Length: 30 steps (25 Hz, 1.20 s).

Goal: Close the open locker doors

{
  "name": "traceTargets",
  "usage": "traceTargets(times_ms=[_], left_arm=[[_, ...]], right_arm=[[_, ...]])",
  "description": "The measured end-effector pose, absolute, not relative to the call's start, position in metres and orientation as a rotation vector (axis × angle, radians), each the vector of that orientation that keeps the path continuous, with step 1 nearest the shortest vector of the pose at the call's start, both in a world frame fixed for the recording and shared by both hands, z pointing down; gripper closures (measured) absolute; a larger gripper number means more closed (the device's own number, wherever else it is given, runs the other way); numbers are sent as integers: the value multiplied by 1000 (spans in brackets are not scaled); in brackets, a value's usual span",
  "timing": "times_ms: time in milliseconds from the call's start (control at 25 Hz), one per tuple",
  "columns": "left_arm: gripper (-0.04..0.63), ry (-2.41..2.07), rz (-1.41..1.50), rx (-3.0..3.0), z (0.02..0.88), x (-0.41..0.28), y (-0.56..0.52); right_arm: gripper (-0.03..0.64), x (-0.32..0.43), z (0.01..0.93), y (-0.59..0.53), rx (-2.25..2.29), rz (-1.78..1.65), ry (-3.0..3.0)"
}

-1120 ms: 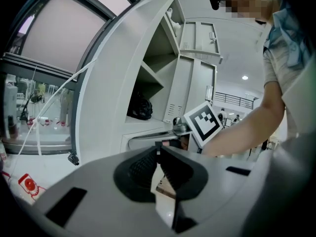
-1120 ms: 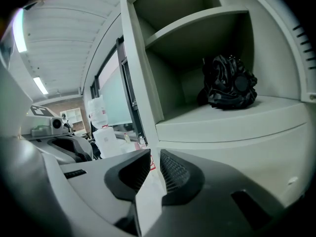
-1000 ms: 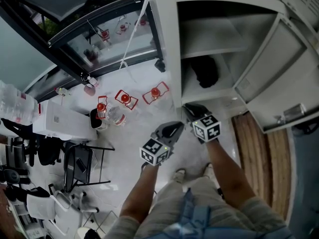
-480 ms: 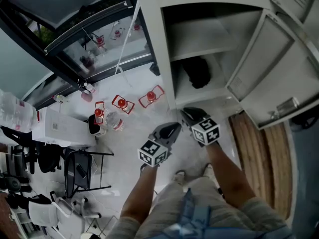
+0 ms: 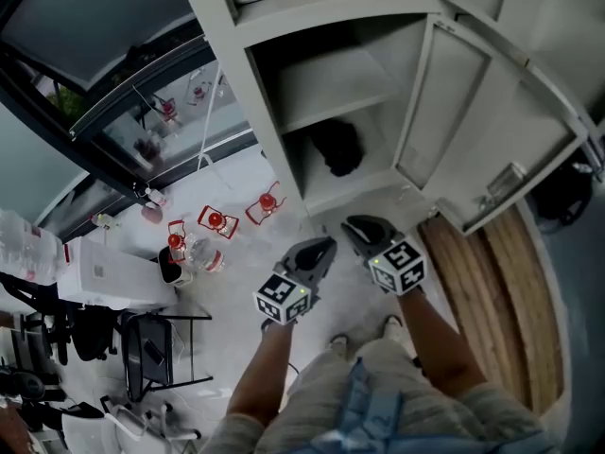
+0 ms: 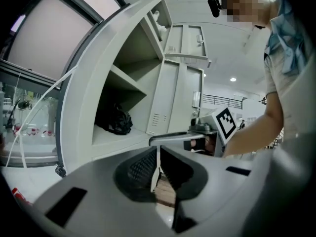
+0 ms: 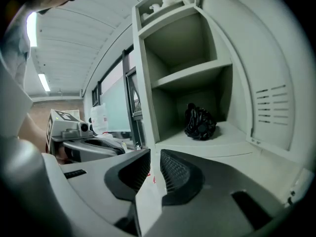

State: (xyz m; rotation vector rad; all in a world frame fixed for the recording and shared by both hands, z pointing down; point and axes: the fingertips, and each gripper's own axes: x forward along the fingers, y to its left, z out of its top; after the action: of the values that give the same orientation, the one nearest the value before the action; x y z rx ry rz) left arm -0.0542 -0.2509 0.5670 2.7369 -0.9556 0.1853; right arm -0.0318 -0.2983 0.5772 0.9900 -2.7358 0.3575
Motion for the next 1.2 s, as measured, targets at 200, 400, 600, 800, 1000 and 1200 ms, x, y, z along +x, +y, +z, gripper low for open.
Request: traceTargets(times_ms=[200, 400, 600, 800, 1000, 1200], left_arm=[[591, -867, 150, 2823, 540, -17, -247], [591, -736, 106, 2940, 512, 33, -234], [591, -572, 67, 3012, 484, 89, -217], [591, -464, 90, 3046, 466, 136, -208], [591, -380, 20, 3076, 443, 181, -202], [591, -321, 6, 3103, 433, 214, -200]], right_arm=[[557, 12, 541, -283, 1075, 298, -2767], [557, 57, 510, -258, 1126, 205, -2767], [557, 111, 478, -232, 1210, 149, -2745], [557, 164, 459, -216, 1321, 141, -2719], [557, 214, 446, -210, 1423, 101, -2684], [557, 258, 431, -215, 1506, 64, -2687]])
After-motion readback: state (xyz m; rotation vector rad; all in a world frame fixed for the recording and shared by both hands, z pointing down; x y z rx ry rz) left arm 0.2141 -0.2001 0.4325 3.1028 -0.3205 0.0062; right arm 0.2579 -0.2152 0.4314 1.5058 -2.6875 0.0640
